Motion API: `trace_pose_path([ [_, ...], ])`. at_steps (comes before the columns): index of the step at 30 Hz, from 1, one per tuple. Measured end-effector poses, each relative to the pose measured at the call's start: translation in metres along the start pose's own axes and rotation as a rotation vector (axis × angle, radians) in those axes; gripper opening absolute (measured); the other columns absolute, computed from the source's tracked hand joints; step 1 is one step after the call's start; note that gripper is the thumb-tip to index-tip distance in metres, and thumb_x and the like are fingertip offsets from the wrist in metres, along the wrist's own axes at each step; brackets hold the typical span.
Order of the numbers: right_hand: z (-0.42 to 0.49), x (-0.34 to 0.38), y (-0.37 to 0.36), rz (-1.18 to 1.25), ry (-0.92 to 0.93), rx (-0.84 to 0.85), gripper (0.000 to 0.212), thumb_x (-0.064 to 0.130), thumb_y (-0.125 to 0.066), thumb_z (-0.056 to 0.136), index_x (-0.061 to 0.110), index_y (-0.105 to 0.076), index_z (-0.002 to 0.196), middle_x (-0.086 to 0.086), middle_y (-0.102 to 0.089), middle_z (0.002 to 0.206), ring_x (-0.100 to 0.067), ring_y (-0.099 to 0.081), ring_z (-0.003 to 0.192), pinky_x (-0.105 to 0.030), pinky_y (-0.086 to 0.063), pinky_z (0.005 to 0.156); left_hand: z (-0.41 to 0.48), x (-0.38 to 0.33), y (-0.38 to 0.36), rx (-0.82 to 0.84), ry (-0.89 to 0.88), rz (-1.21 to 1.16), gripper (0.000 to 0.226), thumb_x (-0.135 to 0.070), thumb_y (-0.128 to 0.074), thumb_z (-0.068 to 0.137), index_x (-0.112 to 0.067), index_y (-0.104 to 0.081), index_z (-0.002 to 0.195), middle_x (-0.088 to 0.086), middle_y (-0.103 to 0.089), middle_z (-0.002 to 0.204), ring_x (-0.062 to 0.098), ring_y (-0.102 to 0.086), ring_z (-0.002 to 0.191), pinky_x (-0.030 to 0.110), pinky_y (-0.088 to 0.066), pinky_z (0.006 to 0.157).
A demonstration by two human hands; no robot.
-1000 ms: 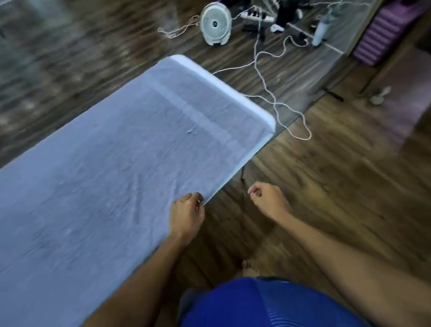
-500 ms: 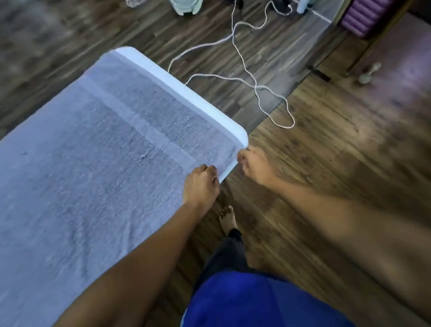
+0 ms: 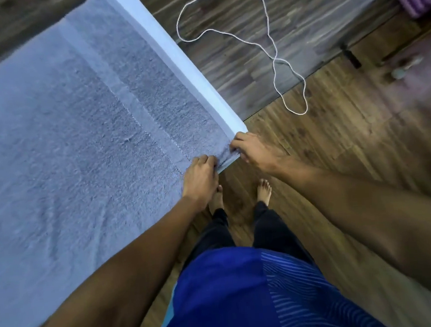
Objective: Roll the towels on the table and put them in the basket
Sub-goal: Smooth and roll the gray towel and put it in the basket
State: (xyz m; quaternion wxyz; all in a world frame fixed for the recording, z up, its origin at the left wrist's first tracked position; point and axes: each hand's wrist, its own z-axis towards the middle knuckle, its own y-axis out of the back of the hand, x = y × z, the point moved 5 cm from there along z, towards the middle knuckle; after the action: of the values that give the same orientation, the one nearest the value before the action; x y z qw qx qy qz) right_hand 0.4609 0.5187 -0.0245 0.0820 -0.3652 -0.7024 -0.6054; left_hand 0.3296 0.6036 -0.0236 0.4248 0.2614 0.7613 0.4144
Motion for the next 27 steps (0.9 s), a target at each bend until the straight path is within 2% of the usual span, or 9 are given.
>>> trace_pose_path([
  [3,-0.002,-0.014,0.0,-0.058,0.031,0.069,0.027,0.016,-0.046,0.076,0.008,-0.067,0.09,-0.011,-0.06,0.091,-0.032,-0.06,0.083,-0.031,-0.04,0.073,-0.002,-0.004,-0.002,0.001,0.056,-0.048,0.016,-0.013,-0.057,0.089,-0.01,-0.063,0.103,0.011,-0.062,0.101,0.032,-0.054,0.1,0.04,-0.044,0.076],
  [6,-0.01,-0.02,0.011,-0.096,0.097,0.112,0.024,0.011,-0.05,0.078,0.01,-0.068,0.095,-0.009,-0.061,0.097,-0.03,-0.059,0.091,-0.035,-0.048,0.078,-0.006,-0.018,-0.004,0.007,0.086,-0.042,0.014,-0.013,-0.06,0.085,-0.01,-0.064,0.098,0.011,-0.063,0.097,0.033,-0.056,0.097,0.038,-0.043,0.073],
  [9,-0.022,-0.026,0.018,-0.111,0.132,0.171,0.024,0.002,-0.059,0.083,0.012,-0.068,0.103,-0.006,-0.061,0.106,-0.023,-0.056,0.1,-0.036,-0.049,0.085,-0.008,-0.036,-0.007,0.018,0.156,-0.027,0.017,-0.017,-0.063,0.083,-0.01,-0.064,0.098,0.011,-0.064,0.099,0.032,-0.056,0.097,0.038,-0.044,0.076],
  [13,-0.028,-0.045,0.022,-0.067,0.122,0.262,0.02,0.011,-0.058,0.082,0.017,-0.068,0.099,-0.004,-0.062,0.103,-0.024,-0.059,0.096,-0.037,-0.05,0.082,-0.005,-0.062,-0.013,-0.021,0.236,0.005,0.032,-0.03,-0.044,0.078,-0.01,-0.065,0.092,0.013,-0.067,0.09,0.035,-0.061,0.087,0.041,-0.048,0.074],
  [18,-0.005,-0.078,0.063,-0.012,0.05,0.233,0.021,0.01,-0.056,0.081,0.011,-0.069,0.098,-0.013,-0.066,0.096,-0.031,-0.063,0.093,-0.035,-0.05,0.082,0.036,-0.093,0.003,-0.143,0.3,0.006,0.022,-0.026,-0.047,0.079,-0.01,-0.061,0.078,0.012,-0.065,0.079,0.036,-0.061,0.076,0.041,-0.047,0.066],
  [23,0.039,-0.099,0.129,0.006,-0.003,0.127,0.021,0.013,-0.055,0.088,0.017,-0.07,0.102,-0.004,-0.068,0.104,-0.022,-0.063,0.098,-0.024,-0.041,0.076,0.1,-0.107,0.042,-0.257,0.3,-0.006,0.02,-0.024,-0.046,0.078,-0.011,-0.063,0.08,0.008,-0.064,0.077,0.034,-0.06,0.074,0.039,-0.048,0.064],
  [27,0.087,-0.121,0.171,0.031,-0.042,0.095,0.024,0.015,-0.053,0.087,0.021,-0.069,0.104,-0.003,-0.069,0.104,-0.022,-0.063,0.1,-0.028,-0.045,0.084,0.164,-0.102,0.076,-0.312,0.282,0.013,0.012,-0.018,-0.05,0.085,-0.012,-0.058,0.078,0.006,-0.063,0.079,0.031,-0.059,0.074,0.041,-0.049,0.063],
])
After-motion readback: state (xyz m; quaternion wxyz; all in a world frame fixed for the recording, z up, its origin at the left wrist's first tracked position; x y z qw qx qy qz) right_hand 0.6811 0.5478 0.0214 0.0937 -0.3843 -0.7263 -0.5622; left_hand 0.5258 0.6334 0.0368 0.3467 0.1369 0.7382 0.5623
